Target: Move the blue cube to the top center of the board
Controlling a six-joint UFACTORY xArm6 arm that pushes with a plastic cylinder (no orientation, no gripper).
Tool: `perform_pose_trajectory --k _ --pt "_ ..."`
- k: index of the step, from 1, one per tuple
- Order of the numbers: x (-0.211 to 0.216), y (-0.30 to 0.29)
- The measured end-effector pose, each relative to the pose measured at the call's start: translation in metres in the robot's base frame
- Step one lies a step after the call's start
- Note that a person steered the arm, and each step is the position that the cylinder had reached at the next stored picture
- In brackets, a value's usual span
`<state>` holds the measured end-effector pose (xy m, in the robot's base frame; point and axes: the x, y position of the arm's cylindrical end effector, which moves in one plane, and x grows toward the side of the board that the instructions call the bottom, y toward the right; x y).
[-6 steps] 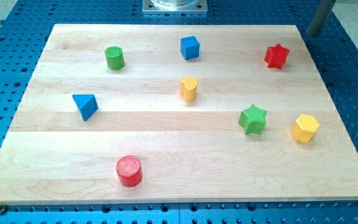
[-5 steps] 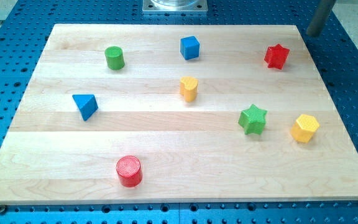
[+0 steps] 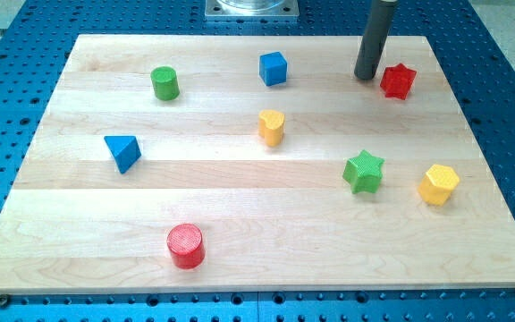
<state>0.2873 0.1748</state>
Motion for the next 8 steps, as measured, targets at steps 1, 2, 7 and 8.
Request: perform_pose_trajectory --k 1,2,7,8 --pt "0.012 0.000" --pt "0.013 -0.011" --pt "0.028 -0.188" --pt "0.016 -0.160"
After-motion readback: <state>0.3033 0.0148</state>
